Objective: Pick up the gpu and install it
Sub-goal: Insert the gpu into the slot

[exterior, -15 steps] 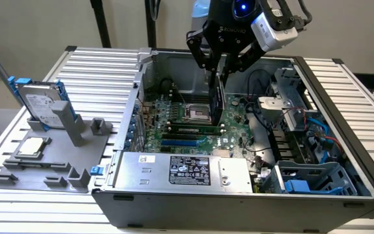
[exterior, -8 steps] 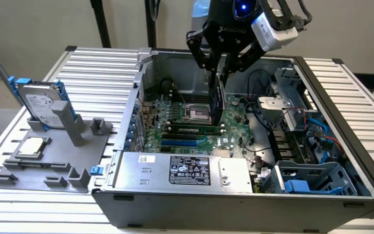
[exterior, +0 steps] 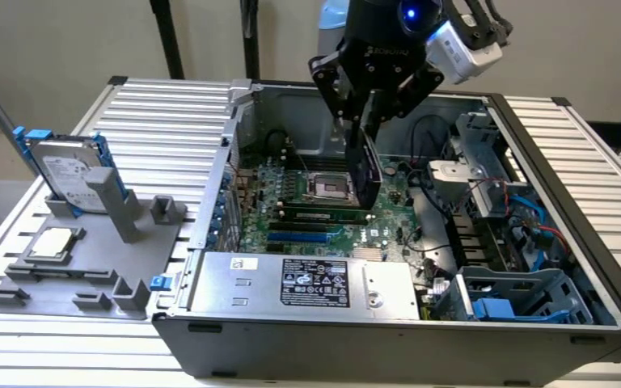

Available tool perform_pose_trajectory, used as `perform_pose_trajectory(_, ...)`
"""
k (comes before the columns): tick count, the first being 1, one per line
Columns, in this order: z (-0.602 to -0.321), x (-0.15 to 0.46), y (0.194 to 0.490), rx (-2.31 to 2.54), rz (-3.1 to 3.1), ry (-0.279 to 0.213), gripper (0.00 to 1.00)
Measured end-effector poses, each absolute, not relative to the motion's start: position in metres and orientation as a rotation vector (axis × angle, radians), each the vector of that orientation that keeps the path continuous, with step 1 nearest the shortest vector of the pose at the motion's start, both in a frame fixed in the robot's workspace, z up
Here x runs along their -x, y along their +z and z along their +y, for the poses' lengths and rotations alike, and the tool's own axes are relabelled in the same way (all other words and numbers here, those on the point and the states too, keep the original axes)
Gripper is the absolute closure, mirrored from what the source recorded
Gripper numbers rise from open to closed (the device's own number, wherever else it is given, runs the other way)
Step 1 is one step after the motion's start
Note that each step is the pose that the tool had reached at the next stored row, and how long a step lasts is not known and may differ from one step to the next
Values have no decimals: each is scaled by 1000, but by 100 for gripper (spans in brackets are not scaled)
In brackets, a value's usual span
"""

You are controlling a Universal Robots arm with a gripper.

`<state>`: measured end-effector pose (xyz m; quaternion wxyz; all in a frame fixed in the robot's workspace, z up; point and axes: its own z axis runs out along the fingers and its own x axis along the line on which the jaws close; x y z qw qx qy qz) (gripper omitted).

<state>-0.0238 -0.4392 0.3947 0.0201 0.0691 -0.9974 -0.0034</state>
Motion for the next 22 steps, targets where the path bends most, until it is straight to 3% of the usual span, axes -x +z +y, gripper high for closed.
perform_pose_trajectory(22, -439, 24, 386, -824, -2991, -8, 74)
